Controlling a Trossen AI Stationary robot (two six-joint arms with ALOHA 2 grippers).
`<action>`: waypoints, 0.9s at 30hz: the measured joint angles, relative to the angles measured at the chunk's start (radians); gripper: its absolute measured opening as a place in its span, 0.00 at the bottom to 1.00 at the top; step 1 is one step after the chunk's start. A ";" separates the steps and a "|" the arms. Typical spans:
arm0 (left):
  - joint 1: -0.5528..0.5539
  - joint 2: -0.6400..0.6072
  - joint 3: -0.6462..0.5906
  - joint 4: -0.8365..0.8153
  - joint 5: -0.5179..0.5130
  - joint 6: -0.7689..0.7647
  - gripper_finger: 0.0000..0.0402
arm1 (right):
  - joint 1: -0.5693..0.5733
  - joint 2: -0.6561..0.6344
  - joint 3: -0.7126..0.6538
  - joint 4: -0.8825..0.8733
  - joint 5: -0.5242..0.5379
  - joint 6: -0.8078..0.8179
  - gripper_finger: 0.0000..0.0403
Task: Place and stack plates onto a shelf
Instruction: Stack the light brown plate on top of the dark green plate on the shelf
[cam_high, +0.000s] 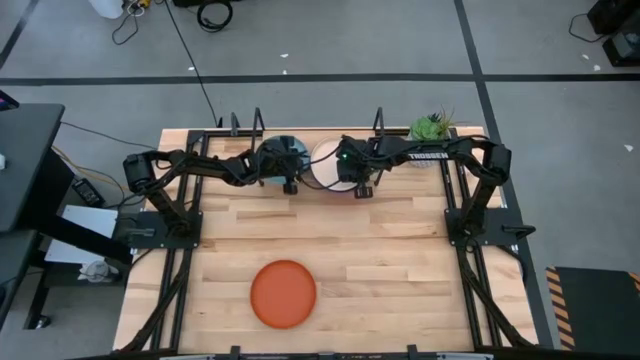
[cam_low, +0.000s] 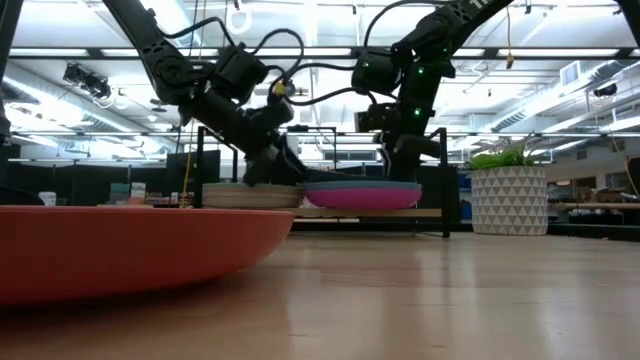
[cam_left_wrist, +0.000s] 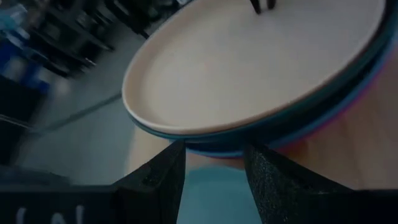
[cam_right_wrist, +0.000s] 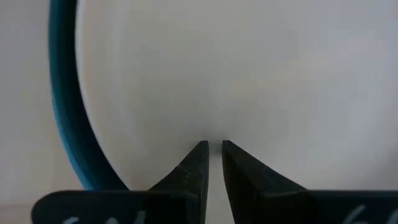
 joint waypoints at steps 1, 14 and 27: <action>-0.003 0.000 0.000 0.013 -0.006 0.016 0.42 | 0.001 0.000 0.000 0.000 -0.003 -0.009 0.13; -0.011 0.000 0.000 0.105 0.007 0.125 0.42 | 0.001 -0.009 -0.003 0.047 -0.002 -0.070 0.13; -0.011 -0.002 0.001 0.207 0.089 0.402 0.42 | -0.047 -0.030 -0.003 0.057 -0.136 -0.069 0.13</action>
